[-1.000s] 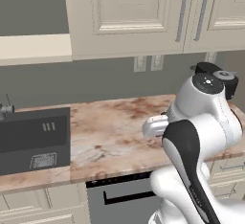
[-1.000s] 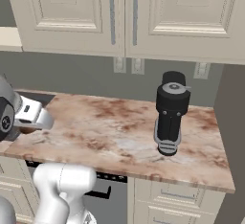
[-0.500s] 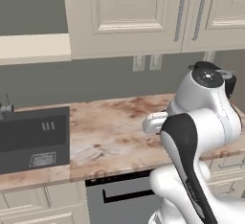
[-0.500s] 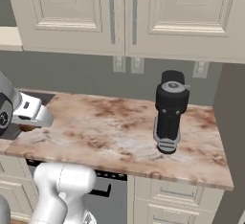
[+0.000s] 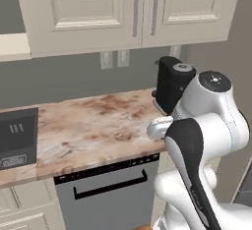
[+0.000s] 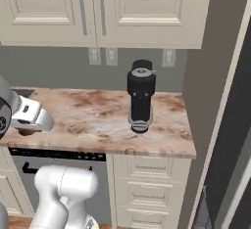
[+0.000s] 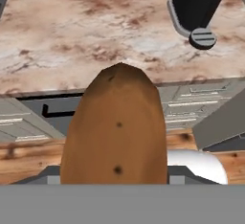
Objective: Place the potato in the correct fridge rack based on whether it is a fruit or vegetable. Finally, close the fridge door.
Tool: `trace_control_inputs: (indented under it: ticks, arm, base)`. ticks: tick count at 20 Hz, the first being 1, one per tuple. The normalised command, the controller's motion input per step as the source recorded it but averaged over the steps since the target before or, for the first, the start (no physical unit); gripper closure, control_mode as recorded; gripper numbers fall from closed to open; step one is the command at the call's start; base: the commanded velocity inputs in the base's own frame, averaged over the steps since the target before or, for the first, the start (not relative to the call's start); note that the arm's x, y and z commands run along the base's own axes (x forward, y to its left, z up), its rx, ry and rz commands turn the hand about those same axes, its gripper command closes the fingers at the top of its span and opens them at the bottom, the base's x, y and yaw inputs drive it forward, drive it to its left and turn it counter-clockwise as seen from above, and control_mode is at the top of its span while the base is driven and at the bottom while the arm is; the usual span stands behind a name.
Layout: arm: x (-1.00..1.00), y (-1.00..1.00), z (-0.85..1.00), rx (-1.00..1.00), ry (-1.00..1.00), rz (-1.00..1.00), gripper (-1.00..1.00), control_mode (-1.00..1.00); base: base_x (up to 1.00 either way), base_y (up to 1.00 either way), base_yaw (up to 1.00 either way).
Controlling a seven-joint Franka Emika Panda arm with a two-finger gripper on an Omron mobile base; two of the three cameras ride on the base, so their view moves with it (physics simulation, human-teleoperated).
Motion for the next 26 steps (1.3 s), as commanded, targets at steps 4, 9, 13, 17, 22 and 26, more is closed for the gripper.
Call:
trace_control_inputs:
  ticks: [4, 9, 13, 17, 22, 26]
  arm:
    - [0.0, 0.0, 0.0, 0.0, 0.0, 0.0, 1.0, 1.0]
    - [0.0, 0.0, 0.0, 0.0, 0.0, 0.0, 1.0, 1.0]
    - [0.0, 0.0, 0.0, 0.0, 0.0, 0.0, 1.0, 1.0]
    - [0.0, 0.0, 0.0, 0.0, 0.0, 0.0, 1.0, 1.0]
    - [0.0, 0.0, 0.0, 0.0, 0.0, 0.0, 1.0, 1.0]
    - [0.0, 0.0, 0.0, 0.0, 0.0, 0.0, 1.0, 1.0]
  base:
    - [-0.32, -0.54, -0.38]
    - [-0.31, -0.49, -0.44]
    - [-0.37, -0.71, -0.5]
    - [-0.18, -0.99, -0.44]
    - [-0.14, -1.0, -0.41]
    - [-0.08, -1.0, -0.37]
